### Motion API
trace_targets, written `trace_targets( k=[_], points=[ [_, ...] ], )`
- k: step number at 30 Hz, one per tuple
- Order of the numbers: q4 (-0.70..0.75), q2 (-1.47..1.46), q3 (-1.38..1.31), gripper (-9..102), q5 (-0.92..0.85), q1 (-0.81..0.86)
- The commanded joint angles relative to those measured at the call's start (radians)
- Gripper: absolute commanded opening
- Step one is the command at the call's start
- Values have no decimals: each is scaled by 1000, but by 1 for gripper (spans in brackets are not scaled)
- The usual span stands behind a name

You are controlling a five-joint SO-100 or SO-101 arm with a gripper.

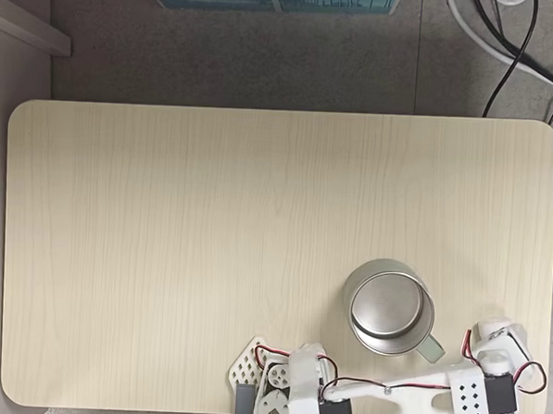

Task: Grasp a dressing and put it in the cup.

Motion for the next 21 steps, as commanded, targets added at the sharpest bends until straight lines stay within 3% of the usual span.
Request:
trace_targets(
  k=[1,12,17,21],
  points=[
    [-20,41,37,22,-9,28],
    [-23,239,163,20,-43,37],
    [-23,236,175,2,-38,37],
    [-20,233,186,0,-18,41]
  ],
)
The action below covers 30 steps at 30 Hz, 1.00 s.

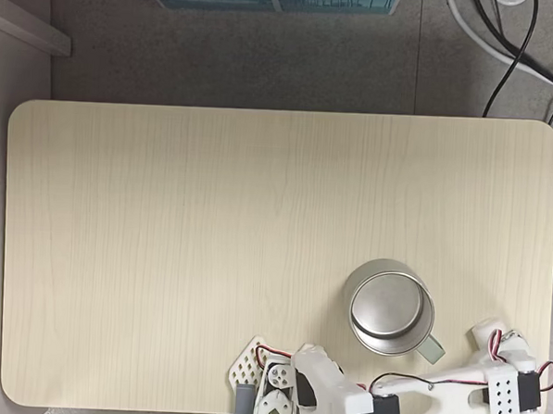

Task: Grasp a dressing and put it in the cup.

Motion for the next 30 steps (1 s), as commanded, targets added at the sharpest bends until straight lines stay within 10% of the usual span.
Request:
trace_targets(
  k=[1,18,30],
  points=[
    [9,-9,52,0,25,6],
    [661,9,699,0,164,32],
    [681,-245,607,0,222,34]
  ],
)
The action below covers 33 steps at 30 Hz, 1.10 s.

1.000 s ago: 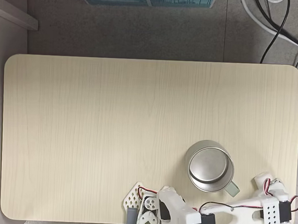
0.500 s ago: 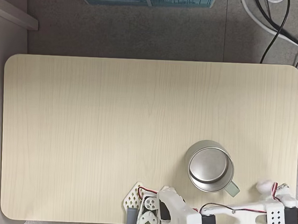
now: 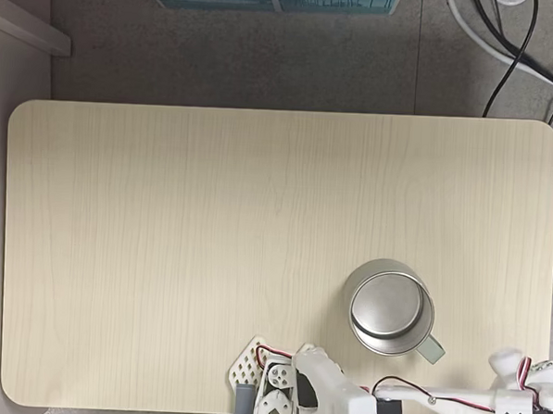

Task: Grasp a dressing and put it in the cup.

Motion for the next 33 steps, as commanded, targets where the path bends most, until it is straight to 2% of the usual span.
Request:
trace_targets(
  k=[1,17,33],
  points=[
    [37,-124,-6,0,29,-6],
    [37,-466,-124,0,137,-138],
    [28,-801,-431,0,227,-529]
  ],
)
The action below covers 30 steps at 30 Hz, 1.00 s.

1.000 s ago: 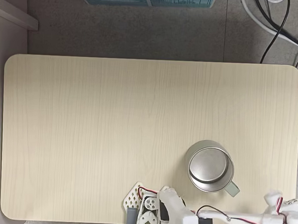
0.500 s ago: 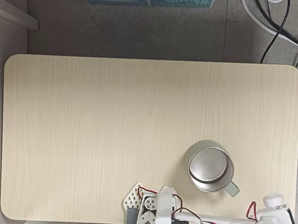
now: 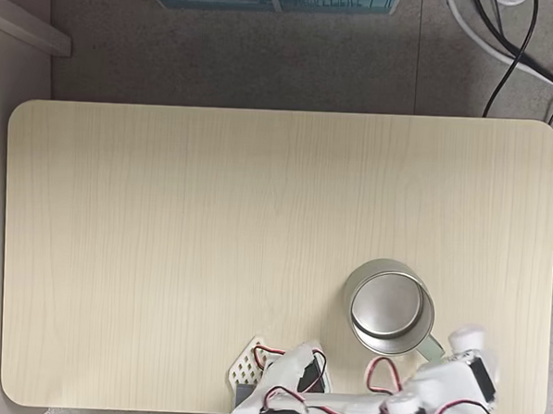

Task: Grasp a dressing and put it in the cup.

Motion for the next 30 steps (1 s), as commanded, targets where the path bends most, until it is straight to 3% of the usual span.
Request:
trace_targets(
  k=[1,13,22,27,30],
  points=[
    [20,-61,-92,0,12,-64],
    [-144,-221,-488,0,-21,-95],
    [-192,-241,-566,0,-43,-66],
    [-187,-291,-566,15,-44,-63],
    [-187,-339,-575,18,-44,-72]
  ],
)
